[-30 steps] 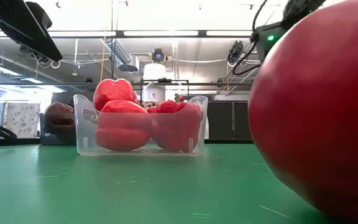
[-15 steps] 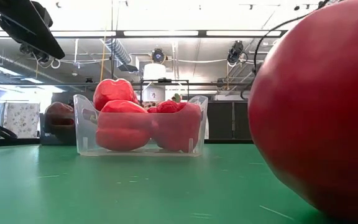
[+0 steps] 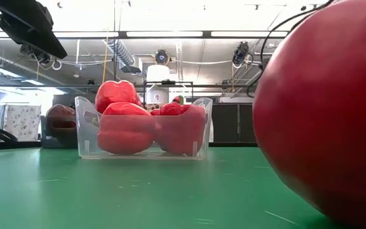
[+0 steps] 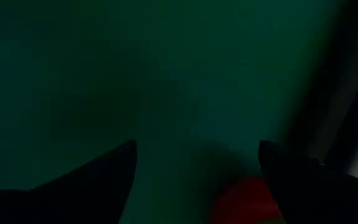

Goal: Sort produce into baskets
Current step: Put the red tomato into the bottom black bin

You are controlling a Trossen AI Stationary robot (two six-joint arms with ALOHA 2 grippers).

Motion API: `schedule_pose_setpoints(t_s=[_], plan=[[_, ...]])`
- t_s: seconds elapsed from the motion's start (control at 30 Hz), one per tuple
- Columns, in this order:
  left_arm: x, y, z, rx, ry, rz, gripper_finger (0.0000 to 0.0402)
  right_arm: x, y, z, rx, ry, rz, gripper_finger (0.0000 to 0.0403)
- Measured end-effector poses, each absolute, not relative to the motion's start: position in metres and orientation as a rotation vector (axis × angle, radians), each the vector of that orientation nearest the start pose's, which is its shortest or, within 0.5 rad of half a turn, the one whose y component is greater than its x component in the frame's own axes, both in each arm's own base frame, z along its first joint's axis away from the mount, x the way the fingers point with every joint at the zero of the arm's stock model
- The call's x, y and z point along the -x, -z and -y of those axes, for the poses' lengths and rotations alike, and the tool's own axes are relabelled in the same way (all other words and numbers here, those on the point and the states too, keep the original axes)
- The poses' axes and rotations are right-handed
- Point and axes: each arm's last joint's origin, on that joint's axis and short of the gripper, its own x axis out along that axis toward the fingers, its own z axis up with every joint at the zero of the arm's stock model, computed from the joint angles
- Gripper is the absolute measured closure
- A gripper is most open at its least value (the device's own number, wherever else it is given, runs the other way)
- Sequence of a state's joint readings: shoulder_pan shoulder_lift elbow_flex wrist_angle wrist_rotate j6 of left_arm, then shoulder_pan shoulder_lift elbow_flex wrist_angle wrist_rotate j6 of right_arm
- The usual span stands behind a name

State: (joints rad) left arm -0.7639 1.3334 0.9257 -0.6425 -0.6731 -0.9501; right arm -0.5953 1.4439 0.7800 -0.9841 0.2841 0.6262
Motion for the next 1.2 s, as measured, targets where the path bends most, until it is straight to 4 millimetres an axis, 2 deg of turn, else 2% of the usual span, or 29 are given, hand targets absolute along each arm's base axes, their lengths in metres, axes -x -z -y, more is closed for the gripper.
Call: schedule_pose_setpoints(t_s=[0.13,0.27,0.43,0.77,0.97,1.2], plan=[[-0.194,-0.24,0.161,0.21,-0.285,-0.72,0.0082,-0.157,-0.182,0.116,-0.706,1.19,-1.475,0.0057],[-0.194,-0.24,0.161,0.209,-0.285,-0.72,0.0082,-0.144,-0.188,0.106,-0.738,1.192,-1.574,0.0057],[-0.194,-0.24,0.161,0.209,-0.283,-0.72,0.0082,-0.138,-0.181,0.093,-0.793,1.127,-1.671,0.0049],[-0.194,-0.24,0.163,0.214,-0.277,-0.714,0.0082,-0.139,-0.174,0.084,-0.721,1.072,-1.71,0.0029],[-0.195,-0.241,0.163,0.22,-0.274,-0.708,0.0082,-0.138,-0.165,0.083,-0.696,0.969,-1.804,0.0064],[-0.195,-0.241,0.163,0.222,-0.274,-0.707,0.0082,-0.149,-0.158,0.09,-0.69,0.934,-1.865,0.0095]])
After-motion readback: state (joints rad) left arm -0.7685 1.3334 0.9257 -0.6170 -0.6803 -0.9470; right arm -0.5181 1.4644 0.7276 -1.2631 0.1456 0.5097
